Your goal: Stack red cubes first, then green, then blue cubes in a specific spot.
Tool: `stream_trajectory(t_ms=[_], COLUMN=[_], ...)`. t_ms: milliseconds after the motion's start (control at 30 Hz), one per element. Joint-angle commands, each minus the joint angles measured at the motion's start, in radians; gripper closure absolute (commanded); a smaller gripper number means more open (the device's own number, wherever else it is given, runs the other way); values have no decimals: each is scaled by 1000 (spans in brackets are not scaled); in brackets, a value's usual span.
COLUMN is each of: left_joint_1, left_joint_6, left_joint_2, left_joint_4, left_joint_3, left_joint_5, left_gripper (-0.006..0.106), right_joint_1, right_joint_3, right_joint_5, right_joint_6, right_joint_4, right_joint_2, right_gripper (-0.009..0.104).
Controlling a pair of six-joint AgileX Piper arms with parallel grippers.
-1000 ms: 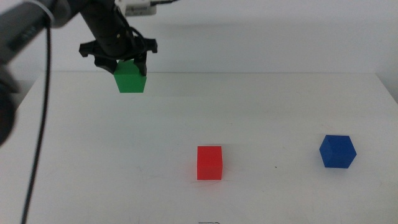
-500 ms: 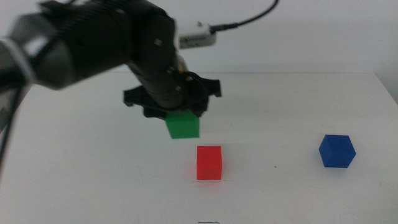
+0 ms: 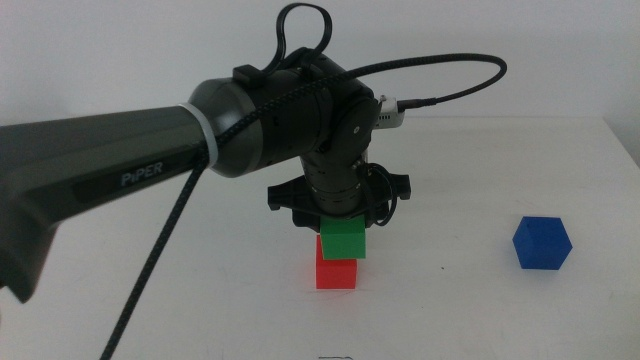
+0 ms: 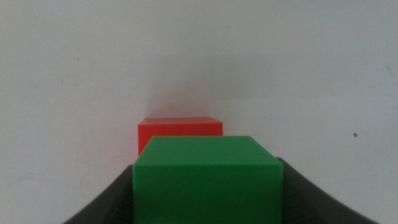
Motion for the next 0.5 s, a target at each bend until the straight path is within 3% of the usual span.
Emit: stream_trajectory(t_ms=[0, 467], left_joint_1=[-3, -3], left_joint_6=[-33, -93], left_joint_2=[-47, -37], left_joint_4=[20, 67], left_joint_3=[-35, -30], left_joint_5=[-27, -11], left_gripper=[87, 87], right_joint_1=[-4, -4], right_joint_3=[-17, -17], right_joint_5=[-69, -69], right_joint_6=[-10, -10], right_joint_4=[-12, -12], right_joint_2=[-23, -23], right_gripper=[22, 22])
